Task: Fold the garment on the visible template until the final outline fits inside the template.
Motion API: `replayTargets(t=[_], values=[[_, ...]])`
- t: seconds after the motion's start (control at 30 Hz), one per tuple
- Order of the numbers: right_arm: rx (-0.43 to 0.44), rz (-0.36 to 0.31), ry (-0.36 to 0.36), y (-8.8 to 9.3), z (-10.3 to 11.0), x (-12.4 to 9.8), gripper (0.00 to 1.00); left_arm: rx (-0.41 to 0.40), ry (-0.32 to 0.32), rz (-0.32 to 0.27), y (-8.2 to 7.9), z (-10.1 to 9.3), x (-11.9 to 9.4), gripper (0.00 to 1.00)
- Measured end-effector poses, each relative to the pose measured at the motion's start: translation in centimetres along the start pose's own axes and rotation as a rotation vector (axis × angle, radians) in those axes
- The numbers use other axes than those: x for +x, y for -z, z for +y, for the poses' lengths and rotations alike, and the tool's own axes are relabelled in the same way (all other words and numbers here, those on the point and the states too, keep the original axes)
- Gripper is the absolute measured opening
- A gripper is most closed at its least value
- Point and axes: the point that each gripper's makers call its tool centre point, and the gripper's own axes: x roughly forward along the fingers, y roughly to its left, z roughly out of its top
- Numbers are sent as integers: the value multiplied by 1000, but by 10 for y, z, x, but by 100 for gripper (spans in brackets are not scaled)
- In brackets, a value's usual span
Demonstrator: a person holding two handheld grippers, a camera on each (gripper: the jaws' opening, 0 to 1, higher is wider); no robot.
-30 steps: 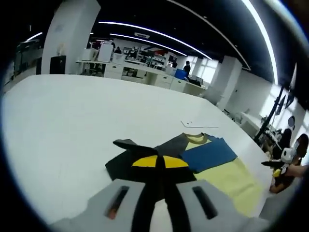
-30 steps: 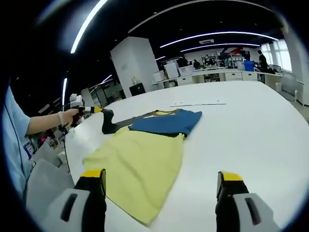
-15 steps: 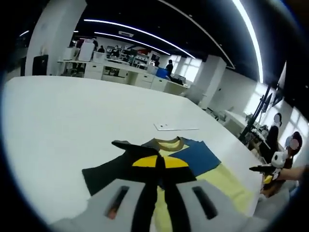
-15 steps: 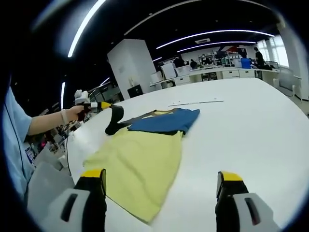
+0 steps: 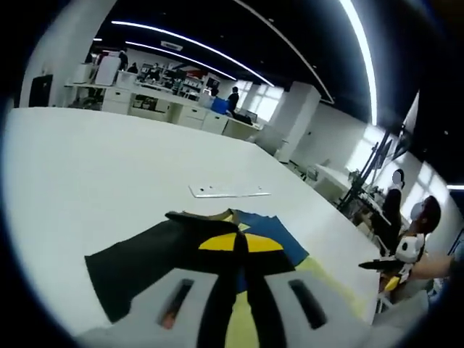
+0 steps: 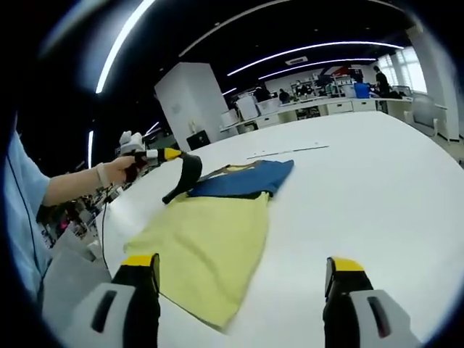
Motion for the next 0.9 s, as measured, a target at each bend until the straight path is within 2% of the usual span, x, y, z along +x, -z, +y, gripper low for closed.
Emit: replayTargets(t=[0.17,0.37,0.53,0.77,0.9], values=[[17,-2,10,2,-3,-2,95,-10,46,-26,-4,-21,26,0],[24,4,17,6,-6,-4,95,-35,107,-38,3,-48,55,0],[41,-6,22,7,-6,-4,95,-44,153,-17,14,-68,77,0],[47,3,23,11,-8,-4,95,-68,196,8,27,-85,95,0],[61,-9,29,10,-10,-4,95,-61,223,42,42,-96,107,0]])
